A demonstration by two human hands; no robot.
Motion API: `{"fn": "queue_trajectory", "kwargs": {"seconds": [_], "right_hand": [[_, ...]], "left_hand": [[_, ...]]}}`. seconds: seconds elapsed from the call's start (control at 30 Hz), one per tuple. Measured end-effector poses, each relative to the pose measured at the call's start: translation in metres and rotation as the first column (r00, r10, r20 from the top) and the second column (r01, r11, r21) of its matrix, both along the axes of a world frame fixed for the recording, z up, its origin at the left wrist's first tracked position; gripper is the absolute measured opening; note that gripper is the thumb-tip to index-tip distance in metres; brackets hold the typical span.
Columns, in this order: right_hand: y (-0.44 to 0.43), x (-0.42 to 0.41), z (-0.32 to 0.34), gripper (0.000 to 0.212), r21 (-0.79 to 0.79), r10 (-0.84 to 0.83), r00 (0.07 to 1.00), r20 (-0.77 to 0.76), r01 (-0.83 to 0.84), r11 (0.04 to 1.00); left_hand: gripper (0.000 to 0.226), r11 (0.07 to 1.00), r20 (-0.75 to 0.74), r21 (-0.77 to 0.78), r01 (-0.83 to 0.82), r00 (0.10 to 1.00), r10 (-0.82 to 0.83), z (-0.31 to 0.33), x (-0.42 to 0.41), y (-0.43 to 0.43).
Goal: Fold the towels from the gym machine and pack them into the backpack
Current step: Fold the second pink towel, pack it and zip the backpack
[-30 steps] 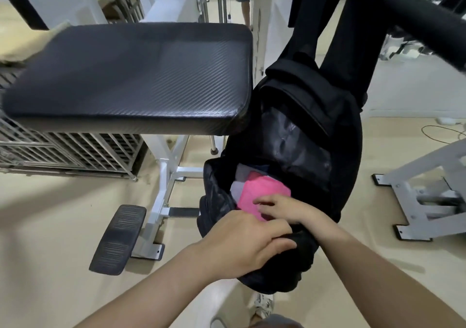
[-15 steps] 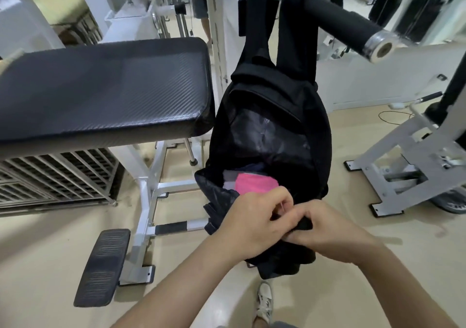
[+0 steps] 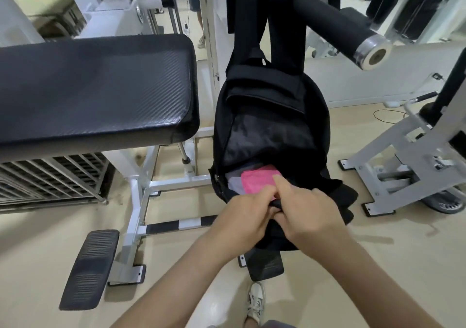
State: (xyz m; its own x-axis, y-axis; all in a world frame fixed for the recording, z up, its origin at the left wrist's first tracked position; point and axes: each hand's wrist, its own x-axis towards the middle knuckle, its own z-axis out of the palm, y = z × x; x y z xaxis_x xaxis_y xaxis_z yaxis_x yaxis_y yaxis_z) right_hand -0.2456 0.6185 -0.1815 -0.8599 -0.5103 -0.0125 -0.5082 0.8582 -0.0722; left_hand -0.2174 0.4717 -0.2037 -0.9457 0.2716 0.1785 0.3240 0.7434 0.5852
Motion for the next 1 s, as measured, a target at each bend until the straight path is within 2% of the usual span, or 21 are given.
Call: {"fn": "queue_trajectory", "kwargs": {"seconds": [0.07, 0.13, 0.17, 0.2, 0.27, 0.33, 0.37, 0.43, 0.5, 0.57, 0.63, 0.73, 0.83, 0.9, 1.0], "right_hand": [[0.005, -0.011, -0.009, 0.047, -0.109, 0.038, 0.999, -0.031, -0.041, 0.993], [0.011, -0.021, -0.009, 0.025, -0.254, 0.056, 0.998, 0.042, -0.043, 0.966], [0.011, -0.025, -0.006, 0.026, -0.312, 0.055, 0.987, 0.154, -0.005, 0.95], [0.011, -0.028, -0.006, 0.031, -0.369, 0.074, 0.963, 0.26, 0.028, 0.929], [0.008, -0.035, -0.002, 0.039, -0.419, 0.1, 0.936, 0.337, 0.054, 0.907], [0.006, -0.04, 0.004, 0.044, -0.422, 0.117, 0.914, 0.388, 0.063, 0.904], [0.004, -0.04, 0.007, 0.046, -0.415, 0.128, 0.903, 0.41, 0.06, 0.908], [0.001, -0.039, 0.012, 0.048, -0.395, 0.132, 0.886, 0.444, 0.062, 0.917], [-0.001, -0.039, 0.015, 0.047, -0.399, 0.161, 0.883, 0.441, 0.032, 0.917], [-0.003, -0.04, 0.018, 0.046, -0.408, 0.202, 0.882, 0.425, -0.012, 0.913], [-0.002, -0.044, 0.02, 0.047, -0.414, 0.217, 0.892, 0.398, -0.036, 0.91], [0.003, -0.05, 0.021, 0.052, -0.396, 0.214, 0.91, 0.354, -0.061, 0.916], [0.014, -0.056, 0.018, 0.029, -0.448, 0.213, 0.946, 0.244, -0.085, 0.89], [0.025, -0.063, 0.019, 0.018, -0.456, 0.157, 0.976, 0.149, -0.073, 0.887], [0.044, -0.077, 0.027, 0.007, -0.426, 0.064, 0.988, 0.143, 0.004, 0.905]], "left_hand": [[0.023, 0.958, 0.091, 0.27, -0.099, 0.993, 0.077, 0.013, 0.0, -0.005], [0.014, 0.783, 0.147, 0.528, -0.327, 0.944, 0.295, 0.012, -0.008, -0.024], [0.01, 0.662, 0.194, 0.584, -0.47, 0.873, 0.448, 0.003, -0.015, -0.039], [0.008, 0.539, 0.277, 0.585, -0.606, 0.774, 0.57, -0.012, -0.023, -0.055], [0.012, 0.361, 0.491, 0.501, -0.787, 0.602, 0.63, -0.044, -0.035, -0.08], [0.018, 0.27, 0.643, 0.461, -0.846, 0.528, 0.555, -0.07, -0.045, -0.088], [0.02, 0.248, 0.661, 0.465, -0.85, 0.52, 0.541, -0.078, -0.05, -0.089], [0.018, 0.245, 0.646, 0.472, -0.847, 0.522, 0.557, -0.088, -0.062, -0.09], [0.02, 0.281, 0.652, 0.463, -0.841, 0.538, 0.535, -0.096, -0.071, -0.094], [0.018, 0.386, 0.652, 0.398, -0.832, 0.552, 0.52, -0.109, -0.079, -0.098], [0.005, 0.513, 0.602, 0.262, -0.817, 0.554, 0.575, -0.109, -0.085, -0.096], [0.011, 0.597, 0.555, 0.173, -0.783, 0.578, 0.598, -0.097, -0.091, -0.09], [0.019, 0.638, 0.625, 0.155, -0.754, 0.575, 0.528, -0.087, -0.091, -0.089], [0.018, 0.637, 0.656, 0.164, -0.753, 0.566, 0.5, -0.071, -0.089, -0.089], [0.013, 0.669, 0.649, 0.218, -0.711, 0.618, 0.445, -0.035, -0.085, -0.084]]}}
